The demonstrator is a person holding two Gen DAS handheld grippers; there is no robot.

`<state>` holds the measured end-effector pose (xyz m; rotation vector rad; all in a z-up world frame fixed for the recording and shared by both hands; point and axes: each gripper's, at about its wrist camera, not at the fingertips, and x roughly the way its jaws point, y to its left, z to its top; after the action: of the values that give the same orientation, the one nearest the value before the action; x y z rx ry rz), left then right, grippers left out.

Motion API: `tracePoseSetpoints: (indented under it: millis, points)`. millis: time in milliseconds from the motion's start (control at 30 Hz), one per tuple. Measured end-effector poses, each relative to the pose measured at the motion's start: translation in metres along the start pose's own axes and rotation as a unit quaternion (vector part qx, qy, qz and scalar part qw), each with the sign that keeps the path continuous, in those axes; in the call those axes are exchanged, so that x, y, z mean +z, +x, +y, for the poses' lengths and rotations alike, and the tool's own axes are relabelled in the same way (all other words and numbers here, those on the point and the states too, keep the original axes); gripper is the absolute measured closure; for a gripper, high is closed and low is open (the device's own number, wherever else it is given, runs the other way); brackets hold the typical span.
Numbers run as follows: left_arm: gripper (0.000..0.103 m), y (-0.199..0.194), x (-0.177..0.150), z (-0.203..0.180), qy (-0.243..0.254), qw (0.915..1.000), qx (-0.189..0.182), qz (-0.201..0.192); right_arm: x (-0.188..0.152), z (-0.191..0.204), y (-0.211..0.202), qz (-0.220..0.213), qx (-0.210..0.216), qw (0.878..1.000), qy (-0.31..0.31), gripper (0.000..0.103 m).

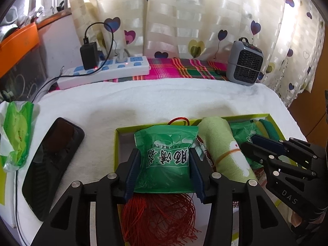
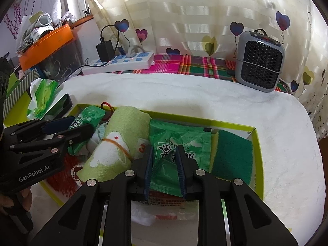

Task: Organize soft objects
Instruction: 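Lower both grippers into the box lid and open them to release the sachets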

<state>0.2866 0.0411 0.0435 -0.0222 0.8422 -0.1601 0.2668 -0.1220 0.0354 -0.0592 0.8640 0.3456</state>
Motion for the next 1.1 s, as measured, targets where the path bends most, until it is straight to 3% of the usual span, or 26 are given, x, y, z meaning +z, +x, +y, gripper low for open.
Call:
tracePoseSetpoints:
  millis: [200, 333, 800, 1100]
  points:
    - [0.052, -0.002, 0.0, 0.001, -0.003, 1.0, 0.003, 0.001, -0.001, 0.0, -0.001, -0.004, 0.001, 1.0, 0.004, 0.076]
    - [0.05, -0.004, -0.001, 0.002, -0.004, 1.0, 0.003, 0.001, -0.002, 0.001, -0.003, -0.008, 0.003, 1.0, 0.007, 0.054]
    - [0.043, -0.021, -0.01, -0.004, 0.001, 1.0, 0.001, -0.008, -0.005, -0.003, -0.02, -0.02, 0.004, 0.999, 0.024, 0.052]
    - [0.042, -0.044, -0.015, -0.009, 0.004, 0.9996, 0.008, -0.028, -0.012, -0.003, -0.037, -0.032, 0.003, 0.999, 0.03, 0.046]
